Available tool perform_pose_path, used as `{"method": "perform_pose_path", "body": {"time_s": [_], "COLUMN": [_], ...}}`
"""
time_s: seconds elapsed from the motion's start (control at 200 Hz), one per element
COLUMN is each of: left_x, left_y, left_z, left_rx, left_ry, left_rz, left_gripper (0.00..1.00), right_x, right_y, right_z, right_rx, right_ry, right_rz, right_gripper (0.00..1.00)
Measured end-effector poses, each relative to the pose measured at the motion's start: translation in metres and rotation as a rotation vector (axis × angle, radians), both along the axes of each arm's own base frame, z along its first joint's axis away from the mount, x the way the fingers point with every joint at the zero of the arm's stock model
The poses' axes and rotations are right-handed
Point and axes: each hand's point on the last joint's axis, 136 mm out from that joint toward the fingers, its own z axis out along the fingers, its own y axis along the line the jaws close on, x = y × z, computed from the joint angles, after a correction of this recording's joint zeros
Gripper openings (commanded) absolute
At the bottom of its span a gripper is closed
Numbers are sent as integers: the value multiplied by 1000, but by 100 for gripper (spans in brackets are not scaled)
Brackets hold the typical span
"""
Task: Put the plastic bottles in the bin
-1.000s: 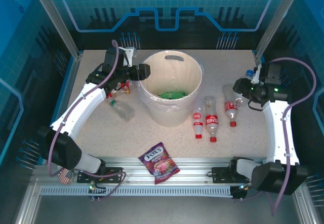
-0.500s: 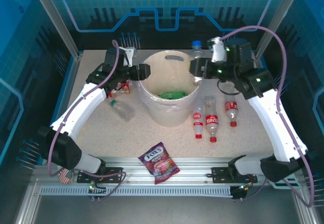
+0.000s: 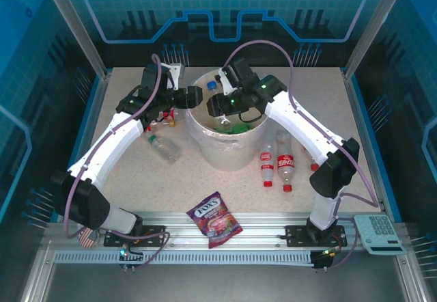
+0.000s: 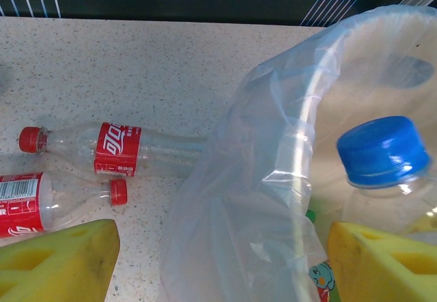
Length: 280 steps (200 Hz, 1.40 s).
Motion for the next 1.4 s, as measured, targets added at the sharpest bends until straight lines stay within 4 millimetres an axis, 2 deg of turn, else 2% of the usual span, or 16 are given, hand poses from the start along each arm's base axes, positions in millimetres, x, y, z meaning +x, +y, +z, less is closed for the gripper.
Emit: {"method": "perform_pose_path", "body": {"time_s": [0.15,0.315,0.545,0.73,0.795,0.916,1.096,1.181,1.306,1.401], "left_x": [0,0,0,0,0,0,0,0,1,1], "left_y": [0,1,1,1,1,1,1,1,2,2], "left_z": [1,1,1,1,1,1,1,1,1,1], "left_rx": [8,12,13,13,13,13,13,13,15,17], "left_ry": [-5,-8,-9,-9,-9,-9,-9,-9,-10,-10], "left_rz": [-3,2,2,2,2,2,2,2,5,7], "left_gripper": [80,80,80,80,80,80,80,80,80,81], "right_x": [6,13,11,11,13,12,14,14,14,14], "right_y": [-5,-3,-4,-4,-2,-4,-5,-5,-7,-7], "right_z": [-19,-55,-103,-129,-136,-141,-141,-140,-132,-111], "right_rx": [-68,-130,-187,-217,-223,-235,-247,-255,-269,-258], "right_ry": [14,64,131,161,163,163,146,138,114,76], "right_rz": [-17,-18,-3,8,13,22,27,33,42,48], "right_gripper": [54,55,59,64,69,84,91,100,100,100]}}
